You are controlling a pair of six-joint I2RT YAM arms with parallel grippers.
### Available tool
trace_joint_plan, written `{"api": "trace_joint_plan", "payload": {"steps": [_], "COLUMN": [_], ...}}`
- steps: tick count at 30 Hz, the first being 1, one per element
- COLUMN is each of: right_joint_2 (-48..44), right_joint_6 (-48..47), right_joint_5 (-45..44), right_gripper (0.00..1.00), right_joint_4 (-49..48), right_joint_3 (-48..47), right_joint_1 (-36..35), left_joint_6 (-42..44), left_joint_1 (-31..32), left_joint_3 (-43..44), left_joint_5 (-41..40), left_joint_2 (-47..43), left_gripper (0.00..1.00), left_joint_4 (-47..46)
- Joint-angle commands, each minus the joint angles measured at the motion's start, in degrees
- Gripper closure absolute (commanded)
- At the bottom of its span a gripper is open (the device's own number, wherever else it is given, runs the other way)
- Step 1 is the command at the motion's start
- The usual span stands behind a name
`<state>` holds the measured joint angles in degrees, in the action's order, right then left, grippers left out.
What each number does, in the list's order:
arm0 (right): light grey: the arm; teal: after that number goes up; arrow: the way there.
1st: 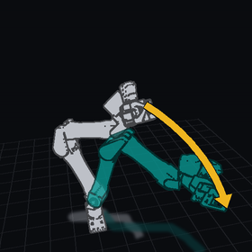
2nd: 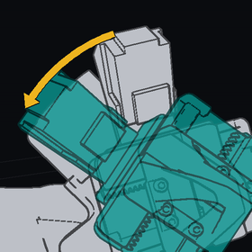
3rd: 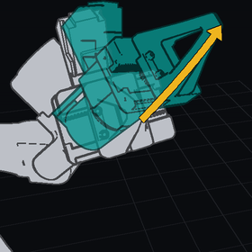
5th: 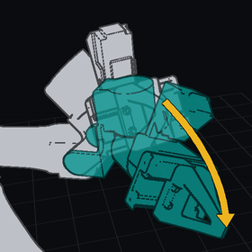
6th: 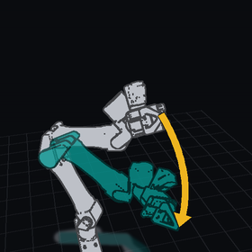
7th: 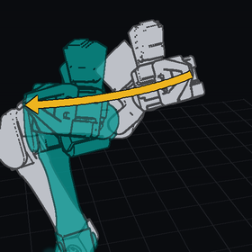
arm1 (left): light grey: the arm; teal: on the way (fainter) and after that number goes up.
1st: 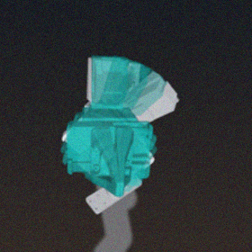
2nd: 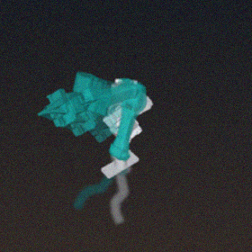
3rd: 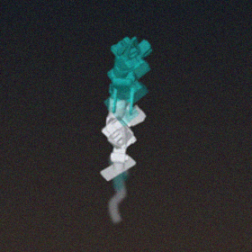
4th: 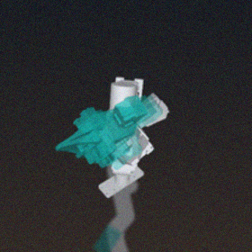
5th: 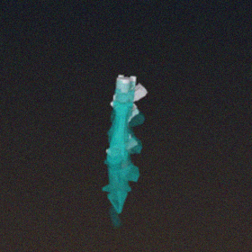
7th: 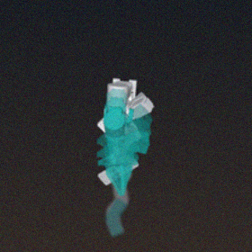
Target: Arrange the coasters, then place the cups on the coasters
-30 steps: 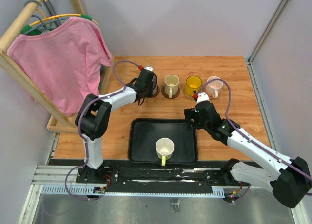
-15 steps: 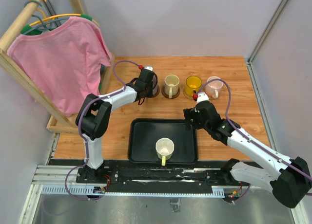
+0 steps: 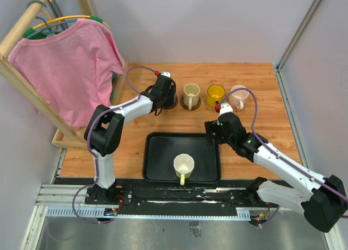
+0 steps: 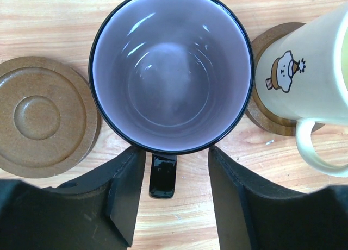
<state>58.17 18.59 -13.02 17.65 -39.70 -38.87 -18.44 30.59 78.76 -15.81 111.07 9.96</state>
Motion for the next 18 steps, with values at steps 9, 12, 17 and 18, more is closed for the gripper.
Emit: {"api": "trace_joint_plan", "payload": {"steps": [9,12,17,18], "right_joint_2": [-1.6,-1.9,-2.4,-2.4], "right_joint_6": [0.0,0.0,0.0,0.0], "right_joint_5": [0.6,0.8,0.8,0.8], "right_gripper": [0.13,0.13,0.13,0.13], "right_joint_4": [-1.2,-1.1,-1.0,-0.9], "right_joint_3": [0.8,0.8,0.8,0.9], "right_joint_1": [-0.7,-0.7,-0.8,-0.7], "left_joint_6": [-0.8,-1.1,-1.4,-1.6], "left_joint_1": [2.0,2.3,2.4,2.4], "left_joint_3": [-0.4,-0.8,-1.3,-1.4], "left_joint_5": [-0.3,-0.5,-1.8,-2.1], "left_joint_2": [-3.9,-4.1,-4.4,-4.5], "left_gripper": [0.45,0.45,0.45,0.44], "left_joint_4": [-0.8,-0.7,0.0,0.3]}}
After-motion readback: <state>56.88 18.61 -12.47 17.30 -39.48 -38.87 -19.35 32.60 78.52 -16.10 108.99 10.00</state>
